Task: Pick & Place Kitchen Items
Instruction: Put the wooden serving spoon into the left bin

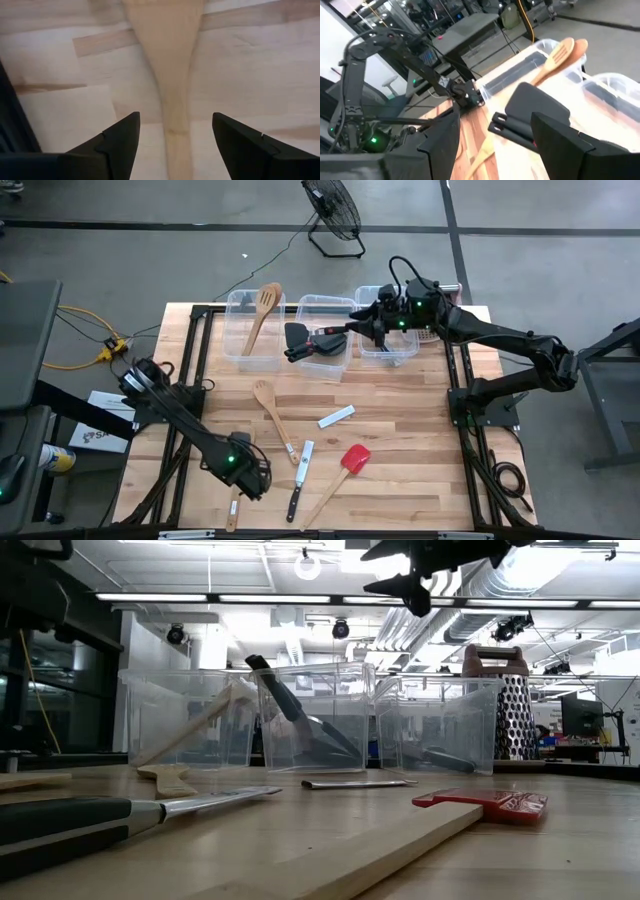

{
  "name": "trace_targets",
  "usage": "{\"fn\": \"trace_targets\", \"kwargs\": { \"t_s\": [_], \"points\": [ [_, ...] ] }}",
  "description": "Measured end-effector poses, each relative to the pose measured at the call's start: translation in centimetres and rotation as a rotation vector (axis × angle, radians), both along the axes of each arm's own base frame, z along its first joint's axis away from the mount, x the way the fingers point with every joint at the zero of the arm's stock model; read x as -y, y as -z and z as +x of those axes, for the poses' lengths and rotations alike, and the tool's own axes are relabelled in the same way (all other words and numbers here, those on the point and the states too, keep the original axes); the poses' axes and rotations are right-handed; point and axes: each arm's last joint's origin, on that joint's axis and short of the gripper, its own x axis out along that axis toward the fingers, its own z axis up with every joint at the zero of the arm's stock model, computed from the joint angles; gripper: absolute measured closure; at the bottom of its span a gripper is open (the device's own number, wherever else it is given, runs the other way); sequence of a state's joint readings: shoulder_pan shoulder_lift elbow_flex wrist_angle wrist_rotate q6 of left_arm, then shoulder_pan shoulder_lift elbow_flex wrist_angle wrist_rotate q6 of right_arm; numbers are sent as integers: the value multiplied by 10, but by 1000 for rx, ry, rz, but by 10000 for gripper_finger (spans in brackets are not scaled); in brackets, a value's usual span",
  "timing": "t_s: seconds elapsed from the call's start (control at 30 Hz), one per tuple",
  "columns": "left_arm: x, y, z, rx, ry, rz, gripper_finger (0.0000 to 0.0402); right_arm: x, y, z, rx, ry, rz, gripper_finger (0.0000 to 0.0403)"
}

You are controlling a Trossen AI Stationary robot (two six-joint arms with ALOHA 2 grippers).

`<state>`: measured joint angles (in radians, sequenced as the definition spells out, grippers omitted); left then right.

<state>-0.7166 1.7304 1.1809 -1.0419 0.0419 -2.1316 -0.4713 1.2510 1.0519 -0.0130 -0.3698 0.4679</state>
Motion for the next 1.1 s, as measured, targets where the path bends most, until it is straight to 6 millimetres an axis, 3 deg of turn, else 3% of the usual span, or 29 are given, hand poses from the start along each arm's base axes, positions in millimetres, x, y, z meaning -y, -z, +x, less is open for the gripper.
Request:
{"fn": "trace_targets", "kwargs": {
  "t_s": [0.37,0.77,1.1],
  "points": [
    [0,35,-6,34,-3,-55,161,0,3,-1,-28,3,13,167],
    [-4,55,-15,40,-4,-101,162,0,4,-1,-39,4,18,167],
    [-5,58,-16,35,-12,-102,233,0,4,-1,-40,4,18,167]
  ]
}}
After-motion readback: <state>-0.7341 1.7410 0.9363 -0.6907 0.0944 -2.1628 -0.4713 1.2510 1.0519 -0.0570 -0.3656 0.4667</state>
